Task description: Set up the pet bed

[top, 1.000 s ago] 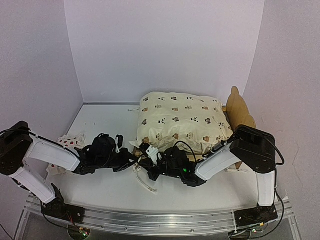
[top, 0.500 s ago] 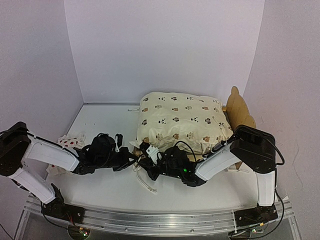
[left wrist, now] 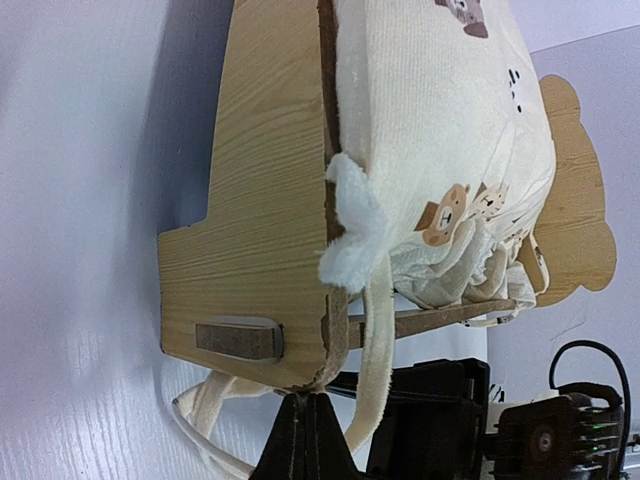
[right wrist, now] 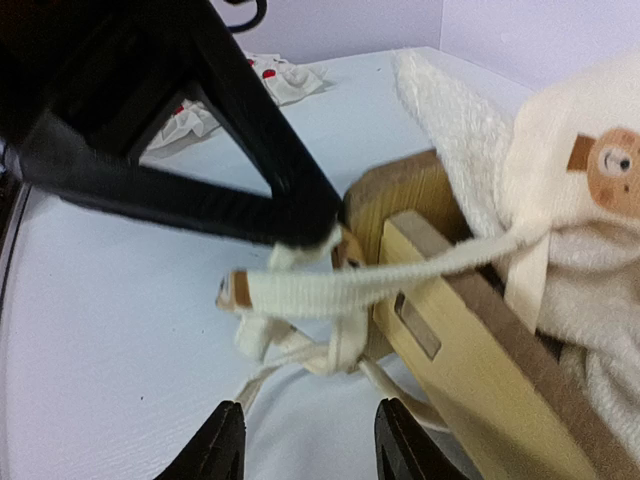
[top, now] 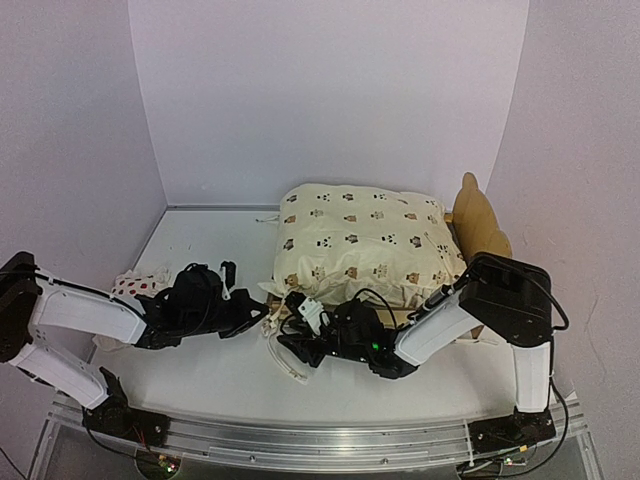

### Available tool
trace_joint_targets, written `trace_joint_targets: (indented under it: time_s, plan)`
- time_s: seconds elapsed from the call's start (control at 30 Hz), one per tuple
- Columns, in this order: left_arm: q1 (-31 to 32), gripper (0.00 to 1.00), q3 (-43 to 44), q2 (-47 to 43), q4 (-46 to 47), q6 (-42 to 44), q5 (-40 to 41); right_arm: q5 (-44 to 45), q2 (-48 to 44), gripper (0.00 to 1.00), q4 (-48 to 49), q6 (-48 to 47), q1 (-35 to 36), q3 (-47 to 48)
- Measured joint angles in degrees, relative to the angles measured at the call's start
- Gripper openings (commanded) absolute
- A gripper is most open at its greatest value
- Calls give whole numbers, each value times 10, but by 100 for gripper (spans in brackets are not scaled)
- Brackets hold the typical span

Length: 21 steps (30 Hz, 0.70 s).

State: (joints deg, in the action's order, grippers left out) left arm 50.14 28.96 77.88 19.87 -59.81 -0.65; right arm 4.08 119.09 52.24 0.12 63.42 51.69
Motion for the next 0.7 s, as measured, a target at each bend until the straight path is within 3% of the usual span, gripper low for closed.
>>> trace_joint_targets:
  time_s: [0.43, 0.7]
  plan:
    - [0, 0, -6, -52, -20, 8, 30, -24, -1, 58, -13, 65, 0, -32]
    - [0, 0, -6, -60, -19, 13, 30, -60, 13, 61, -58, 103, 2, 16]
